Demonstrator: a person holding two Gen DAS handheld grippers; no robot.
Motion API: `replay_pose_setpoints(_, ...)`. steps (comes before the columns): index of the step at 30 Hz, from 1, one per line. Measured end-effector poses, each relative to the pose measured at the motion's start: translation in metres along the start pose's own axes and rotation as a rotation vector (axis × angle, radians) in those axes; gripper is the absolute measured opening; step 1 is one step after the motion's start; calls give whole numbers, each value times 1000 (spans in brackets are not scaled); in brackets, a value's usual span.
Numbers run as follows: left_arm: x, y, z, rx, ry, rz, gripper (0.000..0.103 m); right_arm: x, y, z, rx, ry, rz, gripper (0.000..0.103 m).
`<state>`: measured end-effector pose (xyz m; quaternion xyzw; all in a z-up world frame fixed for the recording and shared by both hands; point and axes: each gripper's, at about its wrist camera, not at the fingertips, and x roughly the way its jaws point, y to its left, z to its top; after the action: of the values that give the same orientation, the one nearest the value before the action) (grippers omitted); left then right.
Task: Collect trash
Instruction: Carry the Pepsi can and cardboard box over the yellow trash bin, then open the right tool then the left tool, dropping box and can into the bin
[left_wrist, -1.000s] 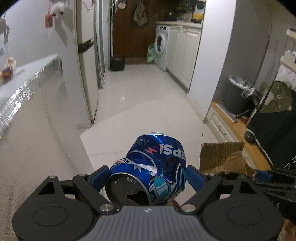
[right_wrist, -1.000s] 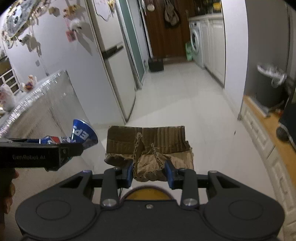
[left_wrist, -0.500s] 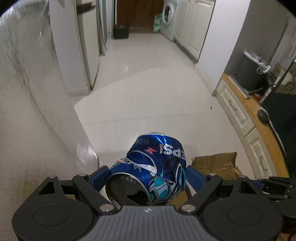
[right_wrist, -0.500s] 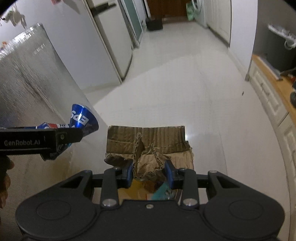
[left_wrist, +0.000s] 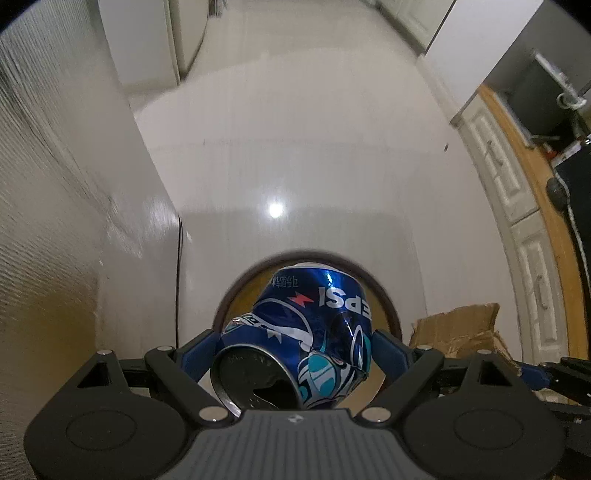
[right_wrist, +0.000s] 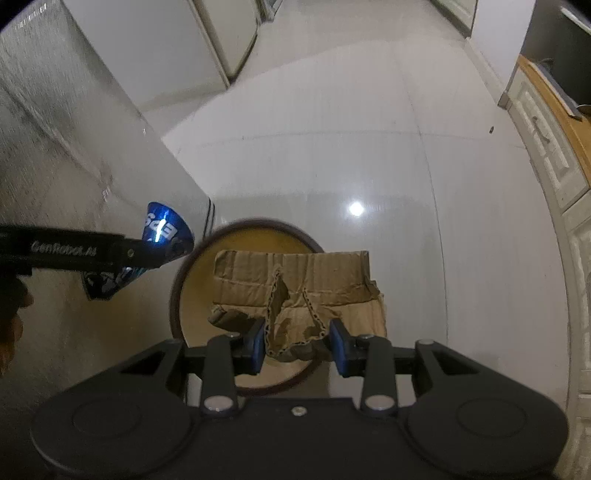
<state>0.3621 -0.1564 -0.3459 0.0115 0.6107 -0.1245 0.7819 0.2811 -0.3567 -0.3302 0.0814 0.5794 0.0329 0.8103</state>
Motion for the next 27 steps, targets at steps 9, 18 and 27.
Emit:
replay_pose_setpoints(9, 46, 16, -2, -67, 131, 38, 91, 23, 5, -3, -61, 62, 18, 36)
replay_pose_setpoints(18, 56, 25, -5, -64, 159, 72, 100, 58, 17, 0, -114, 121, 58, 38)
replay_pose_setpoints(27, 61, 32, -9, -29, 186, 110, 103, 80, 29, 1, -137, 147, 104, 91)
